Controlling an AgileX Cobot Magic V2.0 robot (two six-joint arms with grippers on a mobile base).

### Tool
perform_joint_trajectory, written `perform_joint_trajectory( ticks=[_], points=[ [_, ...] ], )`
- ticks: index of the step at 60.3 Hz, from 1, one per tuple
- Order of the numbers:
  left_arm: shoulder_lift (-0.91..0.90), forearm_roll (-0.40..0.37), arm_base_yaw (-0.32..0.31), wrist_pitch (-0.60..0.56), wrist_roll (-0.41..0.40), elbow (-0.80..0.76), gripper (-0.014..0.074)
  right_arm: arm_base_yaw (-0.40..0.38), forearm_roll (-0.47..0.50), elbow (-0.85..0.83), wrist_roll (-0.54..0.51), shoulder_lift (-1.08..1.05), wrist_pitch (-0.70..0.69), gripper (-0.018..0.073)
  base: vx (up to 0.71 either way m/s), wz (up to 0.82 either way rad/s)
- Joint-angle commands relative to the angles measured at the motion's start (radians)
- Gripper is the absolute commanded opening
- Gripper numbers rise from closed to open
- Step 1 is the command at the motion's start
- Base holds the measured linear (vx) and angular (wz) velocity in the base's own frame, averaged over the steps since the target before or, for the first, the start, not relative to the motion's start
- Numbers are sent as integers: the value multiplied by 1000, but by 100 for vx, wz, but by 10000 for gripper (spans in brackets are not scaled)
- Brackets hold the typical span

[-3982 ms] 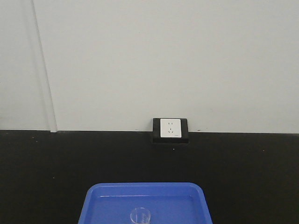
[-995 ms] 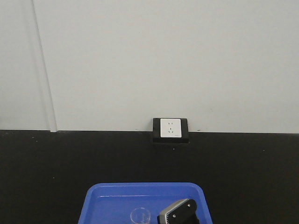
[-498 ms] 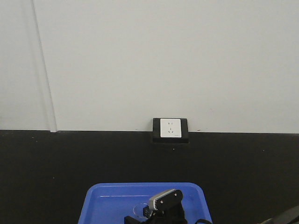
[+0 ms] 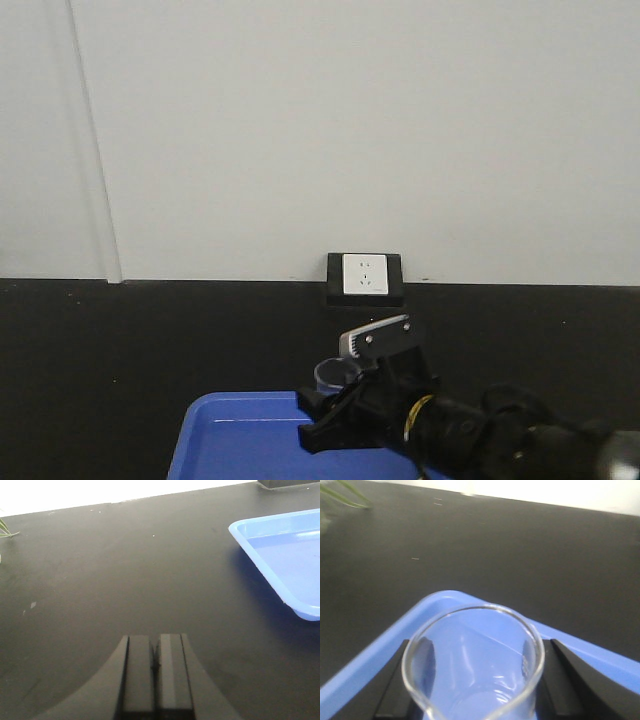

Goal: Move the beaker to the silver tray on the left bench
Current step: 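Lift the beaker out of the blue tray with the right gripper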

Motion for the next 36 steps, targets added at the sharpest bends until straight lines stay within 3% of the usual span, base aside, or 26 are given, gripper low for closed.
perform_joint_trajectory(
  ticks=[1,6,13,36],
  points=[
    [-7,-3,-7,-75,-2,20,1,-1,0,-22,3,-205,249,-14,0,0],
    [-7,-3,-7,-75,-2,20,1,-1,0,-22,-6,-332,496,-13,0,0],
    [-7,-3,-7,-75,-2,20,1,-1,-1,-21,-83,-481,728,-12,0,0],
    [-7,-3,-7,-75,-2,20,1,-1,19,-21,-98,-876,940,-11,0,0]
  ],
)
